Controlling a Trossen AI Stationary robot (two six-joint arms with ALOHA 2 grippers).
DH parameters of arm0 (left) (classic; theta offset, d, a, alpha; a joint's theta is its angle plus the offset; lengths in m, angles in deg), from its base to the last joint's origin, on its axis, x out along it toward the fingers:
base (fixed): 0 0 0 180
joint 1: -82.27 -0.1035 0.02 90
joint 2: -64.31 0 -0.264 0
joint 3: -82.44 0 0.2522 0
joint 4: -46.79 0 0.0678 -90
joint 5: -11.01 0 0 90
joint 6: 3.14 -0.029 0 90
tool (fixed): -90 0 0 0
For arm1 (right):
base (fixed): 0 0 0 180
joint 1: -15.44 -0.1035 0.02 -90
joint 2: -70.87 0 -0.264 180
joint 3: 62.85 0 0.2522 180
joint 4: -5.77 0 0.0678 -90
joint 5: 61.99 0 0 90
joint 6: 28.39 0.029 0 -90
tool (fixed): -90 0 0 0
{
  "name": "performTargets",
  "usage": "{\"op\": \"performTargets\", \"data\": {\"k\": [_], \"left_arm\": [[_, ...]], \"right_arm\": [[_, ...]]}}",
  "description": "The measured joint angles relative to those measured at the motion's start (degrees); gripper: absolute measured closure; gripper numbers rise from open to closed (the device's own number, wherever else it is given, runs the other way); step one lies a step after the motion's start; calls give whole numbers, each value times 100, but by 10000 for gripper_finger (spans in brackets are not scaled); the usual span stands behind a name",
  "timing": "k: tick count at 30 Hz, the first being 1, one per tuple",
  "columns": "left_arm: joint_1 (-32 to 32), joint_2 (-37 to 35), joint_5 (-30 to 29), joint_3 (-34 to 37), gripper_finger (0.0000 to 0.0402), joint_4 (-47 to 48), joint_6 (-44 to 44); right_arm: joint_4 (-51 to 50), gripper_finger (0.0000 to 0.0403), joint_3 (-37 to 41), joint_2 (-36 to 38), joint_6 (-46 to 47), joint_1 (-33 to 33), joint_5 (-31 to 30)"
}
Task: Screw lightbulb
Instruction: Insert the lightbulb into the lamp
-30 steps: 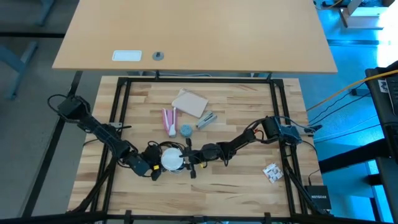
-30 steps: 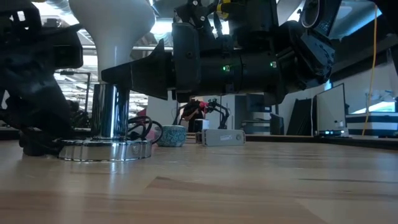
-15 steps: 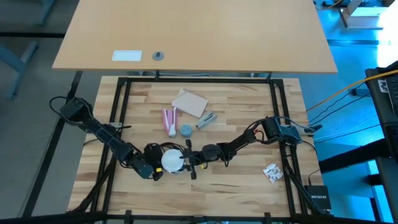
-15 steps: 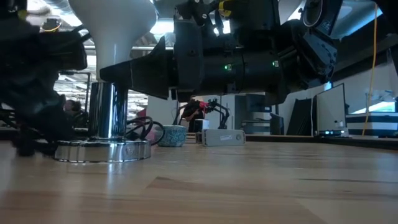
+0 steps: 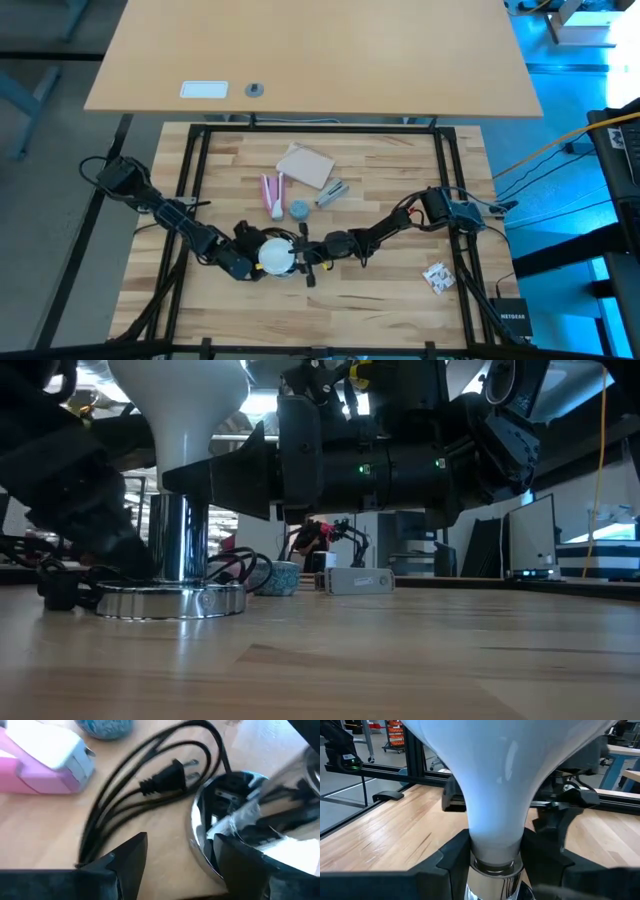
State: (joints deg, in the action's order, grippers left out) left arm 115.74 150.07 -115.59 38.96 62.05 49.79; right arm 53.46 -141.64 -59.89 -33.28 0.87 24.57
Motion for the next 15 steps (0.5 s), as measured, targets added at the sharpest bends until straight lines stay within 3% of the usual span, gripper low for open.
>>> {"op": "performTargets", "data": {"k": [9, 15], "left_arm": [[8, 0, -29, 0, 180, -29, -32], [122, 0, 315, 0, 180, -25, 177]], "right_arm": [[0, 237, -1, 0, 10, 0, 4], [2, 237, -2, 0, 13, 0, 7]]}}
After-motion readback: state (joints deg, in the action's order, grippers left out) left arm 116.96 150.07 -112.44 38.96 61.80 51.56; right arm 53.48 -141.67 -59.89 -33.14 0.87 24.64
